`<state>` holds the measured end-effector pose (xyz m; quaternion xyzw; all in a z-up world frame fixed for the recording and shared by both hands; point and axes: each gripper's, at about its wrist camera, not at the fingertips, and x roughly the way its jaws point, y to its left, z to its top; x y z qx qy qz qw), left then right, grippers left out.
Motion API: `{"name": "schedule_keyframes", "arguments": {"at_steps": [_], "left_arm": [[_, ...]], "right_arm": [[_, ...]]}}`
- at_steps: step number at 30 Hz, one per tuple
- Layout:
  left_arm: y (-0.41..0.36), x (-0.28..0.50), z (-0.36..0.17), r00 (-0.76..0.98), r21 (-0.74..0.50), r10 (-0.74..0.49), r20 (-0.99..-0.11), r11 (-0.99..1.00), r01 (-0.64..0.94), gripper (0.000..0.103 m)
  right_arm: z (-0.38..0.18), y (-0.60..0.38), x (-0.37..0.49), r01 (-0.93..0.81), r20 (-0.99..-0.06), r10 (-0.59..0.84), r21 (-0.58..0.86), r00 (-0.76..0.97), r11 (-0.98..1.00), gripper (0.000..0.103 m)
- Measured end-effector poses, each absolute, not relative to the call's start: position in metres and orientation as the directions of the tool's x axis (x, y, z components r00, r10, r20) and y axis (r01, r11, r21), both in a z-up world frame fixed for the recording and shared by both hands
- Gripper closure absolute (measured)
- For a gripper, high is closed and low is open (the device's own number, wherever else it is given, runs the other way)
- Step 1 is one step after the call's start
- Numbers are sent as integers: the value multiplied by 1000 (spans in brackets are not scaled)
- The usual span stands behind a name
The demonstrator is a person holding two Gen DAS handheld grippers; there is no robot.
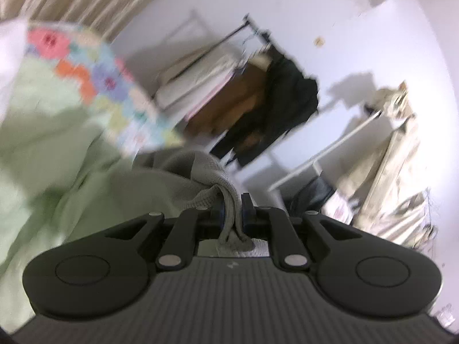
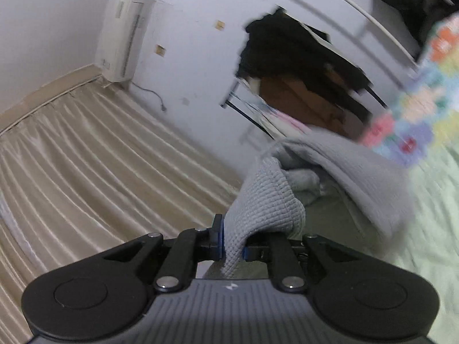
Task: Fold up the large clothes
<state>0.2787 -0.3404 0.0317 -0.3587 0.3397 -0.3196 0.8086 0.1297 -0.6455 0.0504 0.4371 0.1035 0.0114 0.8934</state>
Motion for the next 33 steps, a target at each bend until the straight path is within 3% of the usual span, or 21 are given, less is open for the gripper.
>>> {"name": "schedule_keyframes", "arguments": {"at_steps": [2, 6, 9, 15, 18, 19, 22, 24, 26, 29, 33], "left_arm": [[-335, 264, -16, 517, -795, -751, -411, 573, 201, 93], [-330, 247, -105, 404, -778, -726, -556, 626, 55, 94], [-329, 248, -135, 346, -784, -735, -583, 621, -1, 94], [-337, 246, -116, 387, -747, -727, -567, 652, 131, 91], [-341, 246, -119, 377, -752, -745, -550, 638, 164, 91], [-342, 245, -116, 389, -742, -741, -547, 644, 185, 91], [-352, 234, -90, 502, -596, -649, -571, 749, 290, 94], [-345, 225, -70, 550, -566, -640, -536, 756, 328, 94], [-329, 226, -59, 546, -635, -681, -488, 706, 312, 94], [-313, 236, -60, 522, -698, -711, -471, 662, 272, 93], [-315, 251, -83, 457, -721, -728, -510, 652, 235, 85]], "right_arm": [[2, -642, 105, 207, -338, 129, 792, 932, 575, 91], [-79, -637, 77, 378, -502, 143, 782, 853, 495, 91], [-112, -628, 61, 394, -509, 147, 791, 848, 468, 91], [-108, -626, 71, 379, -516, 100, 735, 851, 562, 80], [-110, -620, 68, 402, -532, 72, 714, 844, 573, 81], [-111, -617, 68, 406, -536, 69, 711, 842, 574, 87], [-104, -614, 75, 368, -508, 71, 705, 858, 607, 90], [-85, -603, 83, 315, -467, 44, 660, 883, 682, 90], [-51, -580, 84, 214, -411, 25, 525, 911, 824, 90], [-33, -562, 75, 148, -381, 55, 484, 923, 862, 90], [-35, -553, 73, 208, -436, -23, 381, 900, 901, 90]]}}
